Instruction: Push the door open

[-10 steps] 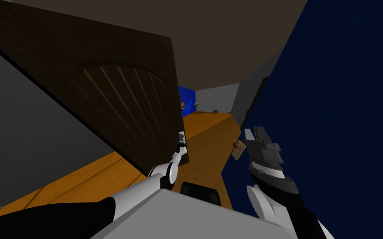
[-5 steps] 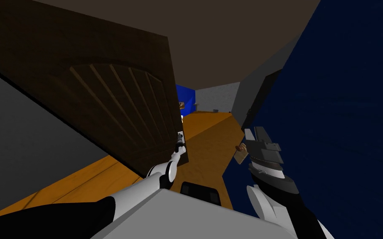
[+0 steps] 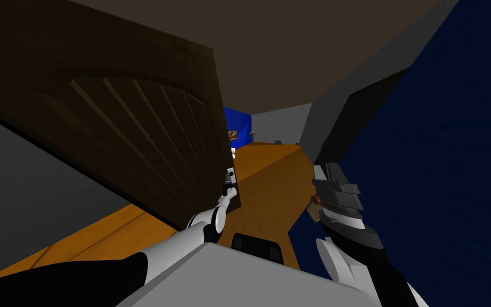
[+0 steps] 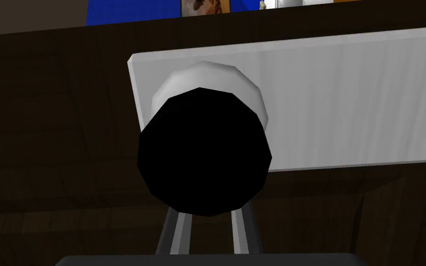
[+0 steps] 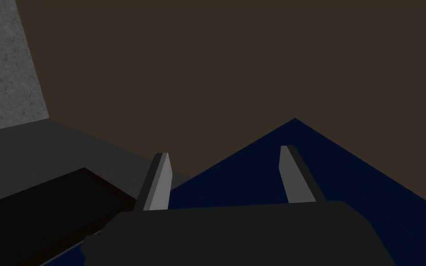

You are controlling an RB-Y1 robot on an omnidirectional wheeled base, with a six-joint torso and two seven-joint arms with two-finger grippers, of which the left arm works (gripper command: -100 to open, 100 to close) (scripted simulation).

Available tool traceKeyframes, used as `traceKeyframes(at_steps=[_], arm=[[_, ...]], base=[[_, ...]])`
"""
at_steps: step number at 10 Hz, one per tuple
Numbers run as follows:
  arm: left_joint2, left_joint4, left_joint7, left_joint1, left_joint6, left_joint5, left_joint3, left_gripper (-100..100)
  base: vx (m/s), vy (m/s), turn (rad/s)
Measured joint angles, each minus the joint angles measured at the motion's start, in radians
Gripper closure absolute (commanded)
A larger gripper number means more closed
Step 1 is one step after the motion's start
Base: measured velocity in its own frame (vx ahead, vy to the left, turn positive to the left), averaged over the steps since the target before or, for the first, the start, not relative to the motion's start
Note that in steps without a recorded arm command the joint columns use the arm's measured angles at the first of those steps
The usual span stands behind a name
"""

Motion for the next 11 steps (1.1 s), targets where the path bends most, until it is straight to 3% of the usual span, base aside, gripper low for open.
traceKeyframes(at_steps=[1,3,5,8,10,11], arm=[[-0.004,-0.026,-0.018,0.008,0.013,0.008,0.017,-100],[0.006,-0.034,-0.010,0.012,0.020,0.013,-0.010,-100],[0.020,-0.013,0.009,0.005,0.018,0.017,-0.048,-100],[0.022,-0.022,0.026,0.011,0.029,0.024,-0.099,-100],[0.032,0.013,0.046,-0.003,0.021,0.029,-0.137,-100],[0.030,0.000,0.049,0.004,0.025,0.030,-0.146,-100]], base=[[0.057,0.044,0.232],[-0.064,0.039,0.239],[-0.050,0.036,0.270],[-0.025,0.023,0.227],[-0.020,0.003,0.139],[-0.016,-0.001,0.205]])
